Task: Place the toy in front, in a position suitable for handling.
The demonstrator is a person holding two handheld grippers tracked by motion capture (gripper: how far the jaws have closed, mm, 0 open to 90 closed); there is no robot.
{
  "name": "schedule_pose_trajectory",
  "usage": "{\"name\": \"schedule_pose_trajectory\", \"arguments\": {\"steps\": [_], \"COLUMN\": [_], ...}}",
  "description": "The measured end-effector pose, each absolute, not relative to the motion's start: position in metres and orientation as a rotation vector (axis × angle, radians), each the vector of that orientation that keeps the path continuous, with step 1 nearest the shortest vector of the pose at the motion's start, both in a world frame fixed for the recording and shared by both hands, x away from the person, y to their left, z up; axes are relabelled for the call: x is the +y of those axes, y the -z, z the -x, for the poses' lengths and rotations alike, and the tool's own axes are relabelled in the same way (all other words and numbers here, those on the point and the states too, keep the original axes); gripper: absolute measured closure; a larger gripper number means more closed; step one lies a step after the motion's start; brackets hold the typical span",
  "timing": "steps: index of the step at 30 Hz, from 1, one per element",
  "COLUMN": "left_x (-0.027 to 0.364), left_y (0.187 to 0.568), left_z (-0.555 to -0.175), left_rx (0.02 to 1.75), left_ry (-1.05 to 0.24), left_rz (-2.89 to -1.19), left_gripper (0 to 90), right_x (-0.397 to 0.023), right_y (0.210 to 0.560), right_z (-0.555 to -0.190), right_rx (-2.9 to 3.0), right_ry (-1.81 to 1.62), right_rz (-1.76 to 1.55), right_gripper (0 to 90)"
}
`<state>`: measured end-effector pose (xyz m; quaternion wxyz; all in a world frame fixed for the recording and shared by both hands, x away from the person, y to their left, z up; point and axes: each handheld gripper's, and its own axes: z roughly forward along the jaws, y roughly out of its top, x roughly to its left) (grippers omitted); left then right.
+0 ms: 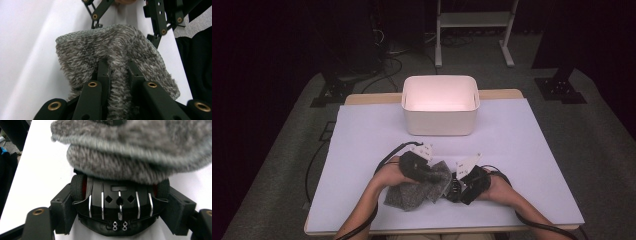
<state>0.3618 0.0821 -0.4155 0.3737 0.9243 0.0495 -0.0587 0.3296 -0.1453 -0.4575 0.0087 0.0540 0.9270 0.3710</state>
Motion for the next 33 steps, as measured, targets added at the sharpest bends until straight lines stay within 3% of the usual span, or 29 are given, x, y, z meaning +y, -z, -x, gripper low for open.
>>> {"name": "schedule_pose_trajectory", "arguments": {"steps": [16,25,33], "left_x": [0.164,0.139,0.085], "left_y": [0.425,0.418,0.416], "left_z": [-0.356,-0.364,-0.371], "left_rx": [0.304,0.203,0.078], "left_ry": [0.09,0.054,0.118], "left_rz": [-2.326,-2.337,-2.36], "left_gripper": [76.9,78.2,78.2], "right_x": [-0.145,-0.145,-0.145], "right_y": [0.458,0.458,0.458], "right_z": [-0.329,-0.329,-0.328], "right_rx": [2.887,2.886,2.885], "right_ry": [-1.154,-1.158,-1.16], "right_rz": [-0.165,-0.165,-0.166], "right_gripper": [23.2,23.1,23.2]}}
